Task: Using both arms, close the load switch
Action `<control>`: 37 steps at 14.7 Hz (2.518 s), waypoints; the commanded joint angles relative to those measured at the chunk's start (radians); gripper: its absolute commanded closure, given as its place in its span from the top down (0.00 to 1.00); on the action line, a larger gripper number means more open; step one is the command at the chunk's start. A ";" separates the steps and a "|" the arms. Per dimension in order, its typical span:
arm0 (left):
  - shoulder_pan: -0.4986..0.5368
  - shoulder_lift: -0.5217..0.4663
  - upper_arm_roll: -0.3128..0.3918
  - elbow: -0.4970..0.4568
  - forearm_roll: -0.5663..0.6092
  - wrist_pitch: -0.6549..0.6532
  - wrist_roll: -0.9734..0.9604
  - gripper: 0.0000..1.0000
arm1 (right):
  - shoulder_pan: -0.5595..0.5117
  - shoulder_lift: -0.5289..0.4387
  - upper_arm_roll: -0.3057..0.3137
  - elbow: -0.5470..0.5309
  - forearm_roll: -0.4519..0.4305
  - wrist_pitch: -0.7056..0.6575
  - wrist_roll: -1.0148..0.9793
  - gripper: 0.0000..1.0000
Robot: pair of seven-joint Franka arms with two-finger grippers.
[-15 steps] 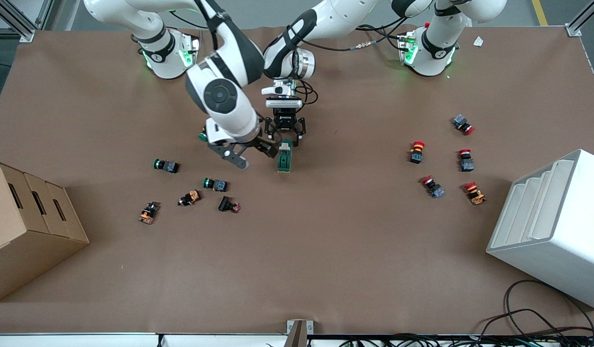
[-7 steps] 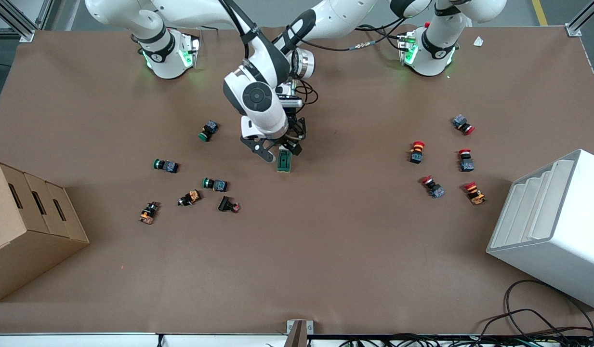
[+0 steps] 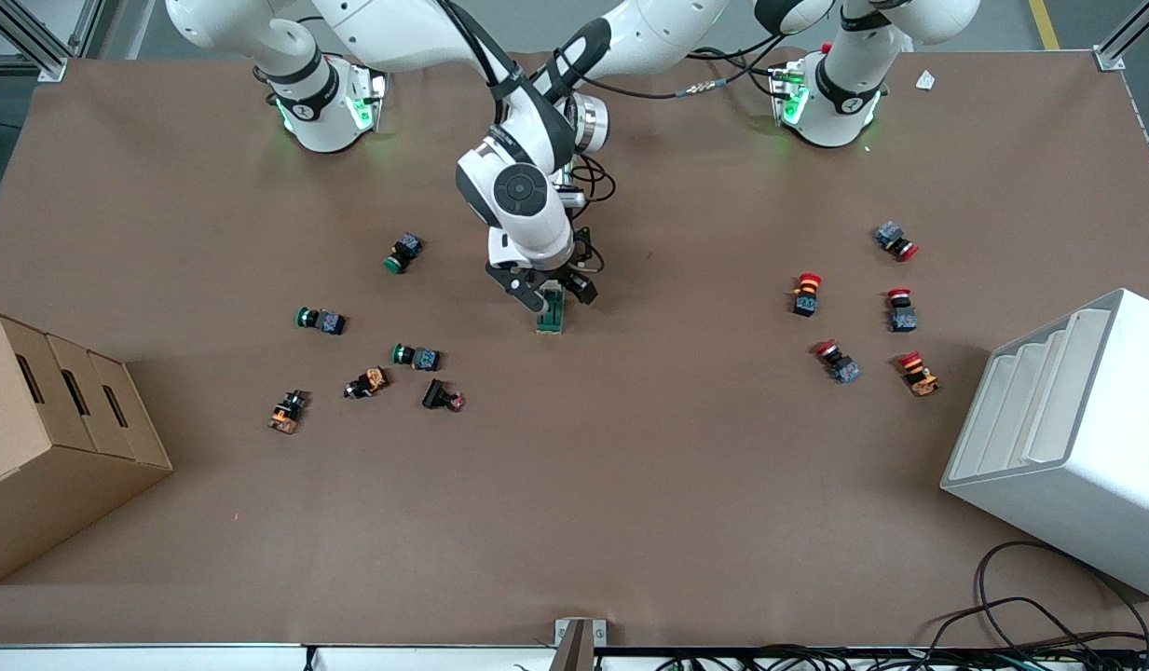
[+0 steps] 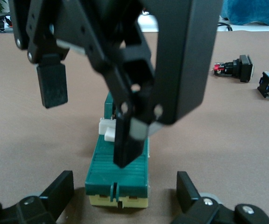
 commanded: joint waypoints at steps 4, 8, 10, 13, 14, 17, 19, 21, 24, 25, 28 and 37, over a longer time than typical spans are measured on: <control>0.001 0.040 0.007 0.010 0.015 0.010 -0.032 0.97 | -0.003 0.024 -0.010 0.039 0.024 0.033 0.005 1.00; 0.001 0.039 0.007 0.010 0.013 0.010 -0.032 0.97 | -0.041 0.024 -0.012 0.073 0.022 0.020 -0.010 1.00; 0.001 0.039 0.007 0.010 0.015 0.010 -0.031 0.97 | -0.058 0.024 -0.012 0.096 0.019 0.013 -0.016 1.00; 0.001 0.039 0.007 0.010 0.015 0.010 -0.031 0.97 | -0.090 0.029 -0.012 0.116 0.019 0.013 -0.058 1.00; 0.001 0.039 0.007 0.010 0.015 0.010 -0.031 0.97 | -0.096 0.030 -0.012 0.123 0.019 0.011 -0.059 1.00; 0.002 0.039 0.007 0.010 0.015 0.010 -0.029 0.97 | -0.099 0.061 -0.012 0.145 0.015 0.013 -0.071 1.00; 0.002 0.037 0.007 0.010 0.015 0.010 -0.029 0.97 | -0.102 0.073 -0.013 0.148 0.015 0.022 -0.085 1.00; 0.002 0.037 0.007 0.010 0.015 0.010 -0.029 0.97 | -0.101 0.092 -0.013 0.165 0.015 0.022 -0.084 1.00; 0.004 0.037 0.007 0.010 0.015 0.010 -0.028 0.97 | -0.099 0.110 -0.013 0.172 0.013 0.026 -0.085 1.00; 0.004 0.037 0.008 0.010 0.015 0.010 -0.029 0.97 | -0.101 0.118 -0.013 0.183 0.013 0.027 -0.085 1.00; 0.004 0.036 0.008 0.010 0.015 0.010 -0.029 0.97 | -0.102 0.136 -0.013 0.203 0.010 0.025 -0.087 1.00; 0.007 0.033 0.008 0.010 0.015 0.010 -0.022 0.97 | -0.191 0.124 -0.015 0.214 0.011 -0.025 -0.281 1.00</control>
